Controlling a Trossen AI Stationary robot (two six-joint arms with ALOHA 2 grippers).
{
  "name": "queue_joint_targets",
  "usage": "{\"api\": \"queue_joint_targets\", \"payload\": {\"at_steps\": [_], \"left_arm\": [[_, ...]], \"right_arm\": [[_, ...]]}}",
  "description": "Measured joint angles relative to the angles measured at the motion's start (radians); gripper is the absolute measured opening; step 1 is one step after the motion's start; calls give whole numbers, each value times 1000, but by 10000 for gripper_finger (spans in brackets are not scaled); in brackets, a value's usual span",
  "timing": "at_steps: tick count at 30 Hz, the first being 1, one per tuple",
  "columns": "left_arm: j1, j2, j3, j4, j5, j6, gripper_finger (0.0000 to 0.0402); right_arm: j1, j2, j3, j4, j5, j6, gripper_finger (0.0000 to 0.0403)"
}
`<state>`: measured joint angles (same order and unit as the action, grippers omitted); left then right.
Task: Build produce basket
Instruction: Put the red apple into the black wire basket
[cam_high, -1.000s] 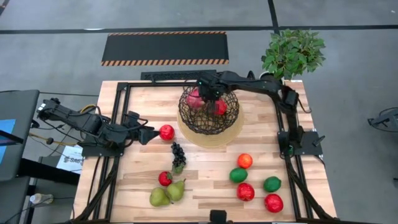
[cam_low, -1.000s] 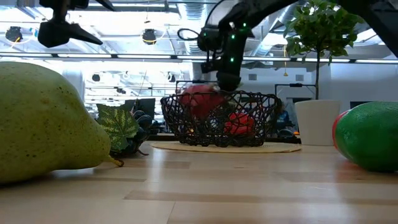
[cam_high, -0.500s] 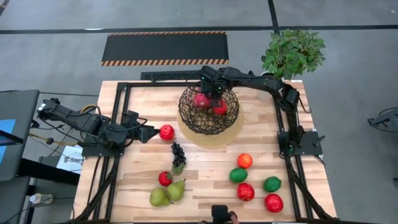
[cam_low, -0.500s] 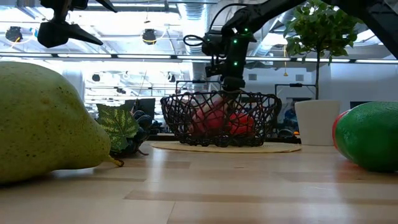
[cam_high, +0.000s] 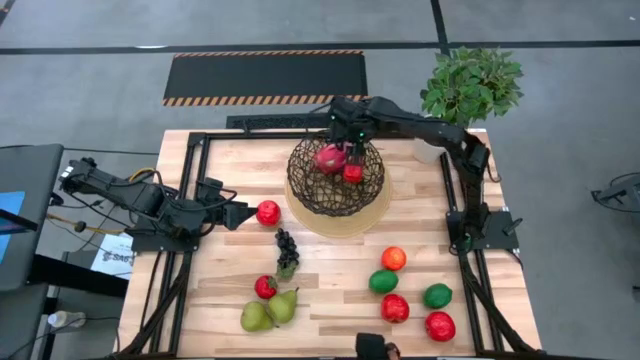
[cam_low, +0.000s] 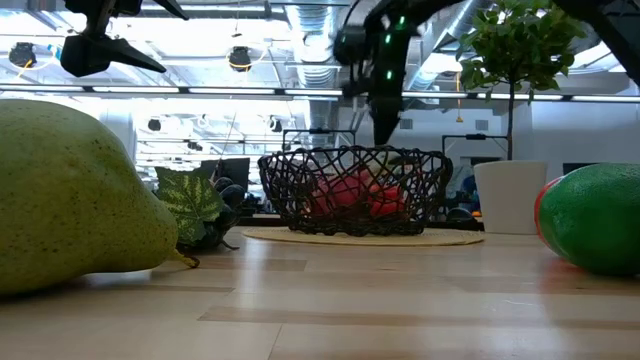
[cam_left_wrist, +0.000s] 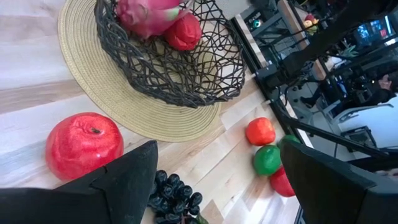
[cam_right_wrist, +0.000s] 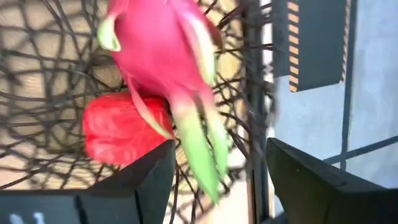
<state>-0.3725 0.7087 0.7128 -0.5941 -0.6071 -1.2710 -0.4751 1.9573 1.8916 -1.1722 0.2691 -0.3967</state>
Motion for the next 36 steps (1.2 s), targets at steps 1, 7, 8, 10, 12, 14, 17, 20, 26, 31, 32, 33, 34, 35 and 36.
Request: {"api": "queue_joint_targets", "payload": {"at_steps": [1,7,8,10,12,14,17,20,26,31,32,33,34,35,36], "left_arm": [[0,0,0,0,0,1,324],[0,0,0,0,31,22,324],[0,0,0,0,36,27,324],[0,0,0,0,43,32,324],[0,0,0,0,45,32,324],[0,0,0,0,45,33,324],[0,0,0,0,46,49,324],[0,0,0,1,52,52,324],[0,0,0,1,70,65,324],[0,0,0,1,73,91,324],[0,0,0,1,73,95,324],[0,0,0,1,74,98,324],[0,0,0,1,74,98,324],[0,0,0,1,75,98,324],[0,0,0,1,75,98,324]], "right_arm": [[4,-15,20,-29,-1,28,271],[41,-152,78,-261,-187,339,272],[50,-182,69,-284,-244,407,272],[81,-239,45,-316,-334,527,272],[136,-302,7,-329,-358,642,272],[213,-369,-51,-336,-346,749,272],[362,-467,-169,-340,-281,910,272],[533,-558,-308,-330,-214,1127,272],[815,-659,-604,-179,-180,1522,272],[905,-657,-782,43,-193,1626,289],[910,-647,-801,79,-195,1627,298],[912,-638,-816,109,-202,1627,308],[913,-626,-826,129,-212,1624,320],[914,-611,-829,143,-214,1618,332],[913,-595,-830,147,-215,1606,345]]}}
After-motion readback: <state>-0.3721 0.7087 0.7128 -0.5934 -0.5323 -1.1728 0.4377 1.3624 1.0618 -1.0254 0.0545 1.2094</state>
